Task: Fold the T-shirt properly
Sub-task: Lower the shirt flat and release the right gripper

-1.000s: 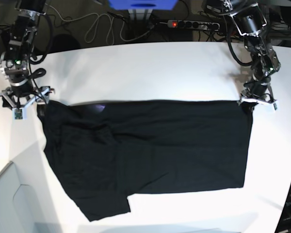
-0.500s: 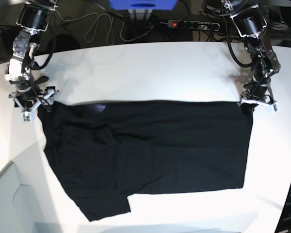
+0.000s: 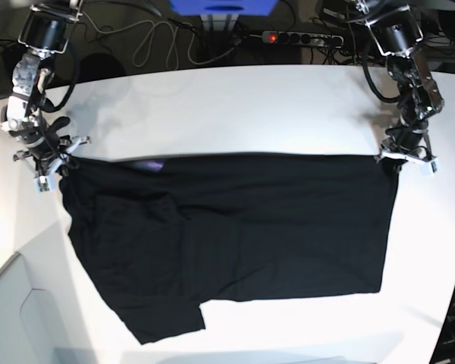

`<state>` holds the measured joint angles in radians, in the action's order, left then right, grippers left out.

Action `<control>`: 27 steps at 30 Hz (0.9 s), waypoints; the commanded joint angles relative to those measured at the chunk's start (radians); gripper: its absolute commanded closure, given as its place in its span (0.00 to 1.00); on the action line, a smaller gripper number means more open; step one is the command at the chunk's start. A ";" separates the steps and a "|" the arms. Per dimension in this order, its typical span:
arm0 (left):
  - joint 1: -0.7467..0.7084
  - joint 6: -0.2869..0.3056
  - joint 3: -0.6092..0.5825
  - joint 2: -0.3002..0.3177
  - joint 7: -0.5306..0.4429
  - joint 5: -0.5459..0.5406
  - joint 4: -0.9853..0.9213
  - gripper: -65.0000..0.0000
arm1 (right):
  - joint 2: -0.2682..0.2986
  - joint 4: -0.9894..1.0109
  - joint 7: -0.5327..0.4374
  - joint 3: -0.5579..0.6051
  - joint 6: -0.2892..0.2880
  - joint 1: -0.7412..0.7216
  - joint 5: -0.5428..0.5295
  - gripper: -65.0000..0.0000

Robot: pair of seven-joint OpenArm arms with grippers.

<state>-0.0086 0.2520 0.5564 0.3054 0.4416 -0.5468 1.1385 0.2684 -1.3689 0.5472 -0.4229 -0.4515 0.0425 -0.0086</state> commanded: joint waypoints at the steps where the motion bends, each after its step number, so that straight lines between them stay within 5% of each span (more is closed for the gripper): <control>1: 0.000 -0.018 0.003 0.024 0.018 0.023 0.008 1.00 | 0.024 -0.019 -0.017 -0.006 -0.019 -0.010 -0.001 1.00; 20: -0.095 -0.026 0.004 -0.001 0.026 0.021 0.289 1.00 | 0.019 -0.260 -0.008 -0.003 -0.019 0.024 0.000 1.00; 27: 0.017 -0.027 0.004 0.019 0.125 0.023 0.320 1.00 | 0.019 -0.257 0.210 -0.008 -0.019 -0.160 -0.003 1.00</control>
<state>-0.0044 0.2218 0.5537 0.3000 0.6041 -0.5140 1.4345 0.2691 -1.6085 0.7826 -0.4213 -0.4660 -0.1013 -0.0139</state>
